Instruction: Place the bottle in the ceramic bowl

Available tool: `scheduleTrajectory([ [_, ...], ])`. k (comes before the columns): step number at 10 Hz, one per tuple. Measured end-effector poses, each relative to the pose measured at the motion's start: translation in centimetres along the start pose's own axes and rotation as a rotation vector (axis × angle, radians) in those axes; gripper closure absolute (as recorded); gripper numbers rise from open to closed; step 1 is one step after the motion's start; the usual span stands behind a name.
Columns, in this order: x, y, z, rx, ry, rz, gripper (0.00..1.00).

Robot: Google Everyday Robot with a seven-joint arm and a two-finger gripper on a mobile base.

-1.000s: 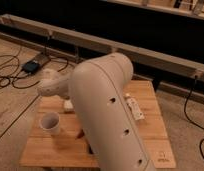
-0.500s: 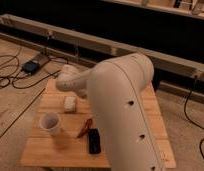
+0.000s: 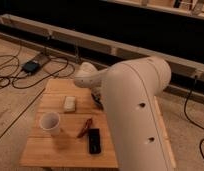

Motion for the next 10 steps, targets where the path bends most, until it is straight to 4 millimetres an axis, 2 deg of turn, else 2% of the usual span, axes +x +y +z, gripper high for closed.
scheduleTrajectory([
  [4, -4.3, 0.0, 3.9, 0.016, 0.009, 0.209, 0.20],
  [6, -6.6, -0.9, 6.0, 0.040, 0.012, 0.308, 0.20],
  [10, -9.7, -2.8, 9.3, 0.104, 0.040, 0.468, 0.20],
])
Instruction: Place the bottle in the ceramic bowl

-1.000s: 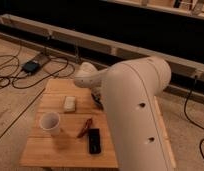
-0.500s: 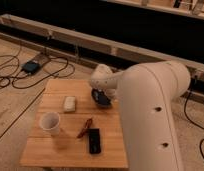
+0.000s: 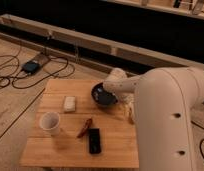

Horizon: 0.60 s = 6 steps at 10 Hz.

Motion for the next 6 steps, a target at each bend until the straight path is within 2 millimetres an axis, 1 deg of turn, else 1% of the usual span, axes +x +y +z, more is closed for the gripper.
scheduleTrajectory([
  [1, -0.8, -0.1, 0.9, 0.022, 0.013, 0.036, 0.20],
  [2, -1.0, -0.2, 1.5, 0.041, 0.032, 0.062, 0.20],
  [5, -1.0, -0.6, 3.3, 0.098, 0.113, 0.132, 0.20],
  [6, -0.9, -0.6, 3.7, 0.113, 0.139, 0.151, 0.25],
])
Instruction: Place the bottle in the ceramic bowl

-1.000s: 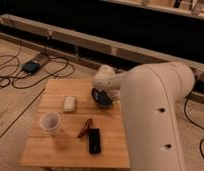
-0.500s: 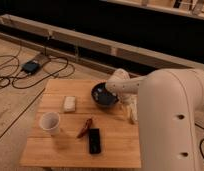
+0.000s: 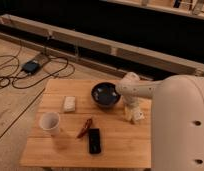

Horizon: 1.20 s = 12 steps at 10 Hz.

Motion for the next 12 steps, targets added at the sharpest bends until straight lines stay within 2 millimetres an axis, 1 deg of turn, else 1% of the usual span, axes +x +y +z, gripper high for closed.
scheduleTrajectory([
  [1, 0.0, 0.0, 0.3, 0.013, 0.019, 0.009, 0.32],
  [3, 0.0, 0.4, 0.5, 0.034, 0.058, 0.019, 0.55],
  [4, 0.1, 0.5, 0.5, 0.040, 0.071, 0.021, 0.63],
  [5, -0.1, 0.6, 0.3, 0.049, 0.083, 0.024, 0.75],
  [7, -0.5, 1.1, -0.5, 0.044, 0.098, 0.031, 0.94],
  [8, -0.6, 1.6, -1.2, 0.031, 0.102, 0.032, 0.99],
  [9, -1.0, 2.6, -2.4, 0.002, 0.100, 0.040, 1.00],
  [11, -1.4, 4.3, -4.6, -0.061, 0.101, 0.068, 1.00],
  [12, -1.2, 5.2, -6.2, -0.109, 0.110, 0.088, 1.00],
])
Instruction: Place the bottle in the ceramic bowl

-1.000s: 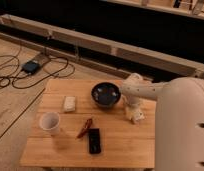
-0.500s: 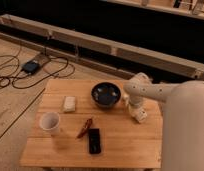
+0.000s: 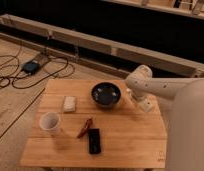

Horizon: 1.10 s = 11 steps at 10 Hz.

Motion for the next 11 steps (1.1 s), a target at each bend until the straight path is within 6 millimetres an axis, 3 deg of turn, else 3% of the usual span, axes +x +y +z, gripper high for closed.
scheduleTrajectory([
  [4, 5.3, 0.9, -6.3, -0.139, 0.124, -0.033, 1.00],
  [7, 11.2, -1.4, -9.2, -0.154, 0.254, -0.098, 1.00],
  [11, 16.2, -4.9, -8.1, -0.101, 0.364, -0.152, 1.00],
])
